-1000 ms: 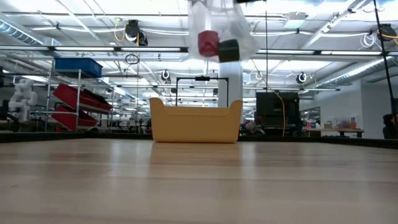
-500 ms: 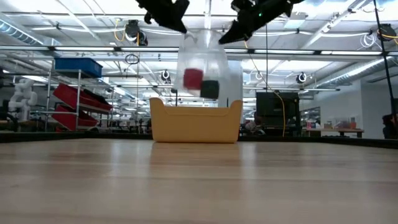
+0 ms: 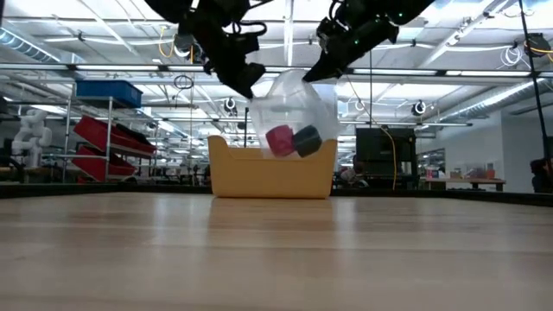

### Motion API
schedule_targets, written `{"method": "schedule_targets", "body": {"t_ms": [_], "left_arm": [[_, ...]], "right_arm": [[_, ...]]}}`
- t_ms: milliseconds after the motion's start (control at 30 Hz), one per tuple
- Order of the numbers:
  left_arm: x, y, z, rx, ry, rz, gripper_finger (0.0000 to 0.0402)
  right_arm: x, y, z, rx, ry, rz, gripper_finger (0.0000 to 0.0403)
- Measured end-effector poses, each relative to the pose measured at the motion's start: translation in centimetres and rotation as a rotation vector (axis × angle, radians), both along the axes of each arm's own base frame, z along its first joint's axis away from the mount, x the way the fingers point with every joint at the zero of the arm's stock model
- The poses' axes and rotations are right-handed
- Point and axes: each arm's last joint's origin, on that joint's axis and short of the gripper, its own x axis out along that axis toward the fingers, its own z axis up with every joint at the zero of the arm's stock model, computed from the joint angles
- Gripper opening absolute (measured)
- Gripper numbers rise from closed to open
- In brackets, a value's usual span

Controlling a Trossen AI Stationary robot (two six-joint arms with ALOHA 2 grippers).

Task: Roll bandage
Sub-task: Put the transparent zip bag into the yellow bin

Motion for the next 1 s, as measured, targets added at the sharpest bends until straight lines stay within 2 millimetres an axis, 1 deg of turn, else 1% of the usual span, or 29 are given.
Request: {"method": "schedule_targets", "body": {"t_ms": [167,333,600,800,1000], "left_arm": [[-0.4,0.8,-0.4,-0.013,0.023,0.027,0.0002],[-0.8,1.3,-0.4,-0.003,0.034,0.065,0.0002],[-1.0,1.5,-0.6,-0.009,0.057,0.068,0.0002],[-1.0,1.4,-0.7,-0.016,0.064,0.07,0.0002],[-1.1,1.4,-0.7,-0.026,0.05,0.081,0.0002]], "right_arm": [[0.5,-0.9,-1.8,0.036,0.05,-0.006,0.001],[0.6,-2.2,-2.8,0.031,0.066,-0.022,0.0011],[-0.4,-3.8,-3.0,0.013,0.054,-0.064,0.0016],[-1.3,-4.6,-3.1,0.03,0.063,-0.098,0.0044],[-1.4,-4.8,-3.1,0.042,0.061,-0.114,0.0083]]}}
